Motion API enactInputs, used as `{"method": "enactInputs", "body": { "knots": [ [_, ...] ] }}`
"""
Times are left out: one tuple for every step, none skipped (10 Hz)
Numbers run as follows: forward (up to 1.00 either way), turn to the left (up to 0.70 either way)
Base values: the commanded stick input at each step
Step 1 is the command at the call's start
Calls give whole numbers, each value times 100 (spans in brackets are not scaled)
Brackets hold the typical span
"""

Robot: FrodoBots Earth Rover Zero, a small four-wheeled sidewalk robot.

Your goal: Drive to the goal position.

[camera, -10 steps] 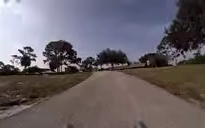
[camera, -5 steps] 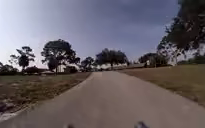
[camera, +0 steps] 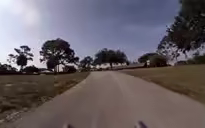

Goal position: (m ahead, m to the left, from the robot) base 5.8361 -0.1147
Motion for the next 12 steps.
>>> {"method": "enactInputs", "body": {
  "knots": [
    [100, -8],
    [100, 0],
    [100, 0],
    [100, 0],
    [100, 0],
    [100, 0],
    [100, 0],
    [100, 0],
    [100, 0],
    [100, 0],
    [100, 0],
    [100, 0]
  ]
}}
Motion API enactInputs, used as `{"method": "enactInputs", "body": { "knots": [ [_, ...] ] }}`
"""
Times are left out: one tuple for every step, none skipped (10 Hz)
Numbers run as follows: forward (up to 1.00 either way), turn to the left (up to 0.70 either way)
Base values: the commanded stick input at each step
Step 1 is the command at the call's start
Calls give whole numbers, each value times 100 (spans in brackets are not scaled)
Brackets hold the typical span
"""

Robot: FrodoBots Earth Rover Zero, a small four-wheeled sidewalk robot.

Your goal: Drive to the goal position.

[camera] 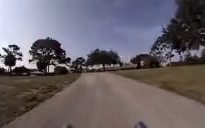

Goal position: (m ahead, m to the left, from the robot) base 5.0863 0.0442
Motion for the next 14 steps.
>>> {"method": "enactInputs", "body": {
  "knots": [
    [100, 0],
    [100, 0],
    [100, 0],
    [100, 0],
    [100, 0],
    [100, 0],
    [100, 0],
    [100, 0],
    [100, 0],
    [100, 0],
    [100, 0],
    [100, 0],
    [100, 0],
    [100, 0]
  ]
}}
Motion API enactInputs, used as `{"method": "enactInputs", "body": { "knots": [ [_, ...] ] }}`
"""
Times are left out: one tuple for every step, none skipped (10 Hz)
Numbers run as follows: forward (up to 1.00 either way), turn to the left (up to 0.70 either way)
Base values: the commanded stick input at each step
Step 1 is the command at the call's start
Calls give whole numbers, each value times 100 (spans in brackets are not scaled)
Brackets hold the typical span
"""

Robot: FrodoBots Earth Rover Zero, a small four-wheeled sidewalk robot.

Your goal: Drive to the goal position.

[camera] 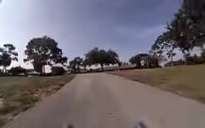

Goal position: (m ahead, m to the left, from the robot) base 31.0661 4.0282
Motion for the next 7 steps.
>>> {"method": "enactInputs", "body": {
  "knots": [
    [100, 0],
    [100, 0],
    [100, 0],
    [100, 0],
    [100, 0],
    [100, 0],
    [100, 0]
  ]
}}
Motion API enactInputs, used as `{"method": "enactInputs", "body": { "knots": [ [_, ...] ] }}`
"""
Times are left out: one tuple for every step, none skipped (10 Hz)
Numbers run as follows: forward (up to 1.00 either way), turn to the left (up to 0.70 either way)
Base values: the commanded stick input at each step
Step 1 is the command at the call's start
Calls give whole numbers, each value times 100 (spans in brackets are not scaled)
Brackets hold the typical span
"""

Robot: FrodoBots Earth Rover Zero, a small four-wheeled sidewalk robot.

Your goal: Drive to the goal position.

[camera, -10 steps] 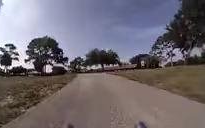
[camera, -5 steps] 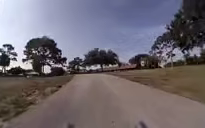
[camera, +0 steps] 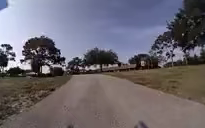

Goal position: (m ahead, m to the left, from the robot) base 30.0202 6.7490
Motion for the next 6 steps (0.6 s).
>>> {"method": "enactInputs", "body": {
  "knots": [
    [100, 0],
    [100, 0],
    [100, 0],
    [100, 0],
    [100, 0],
    [100, 0]
  ]
}}
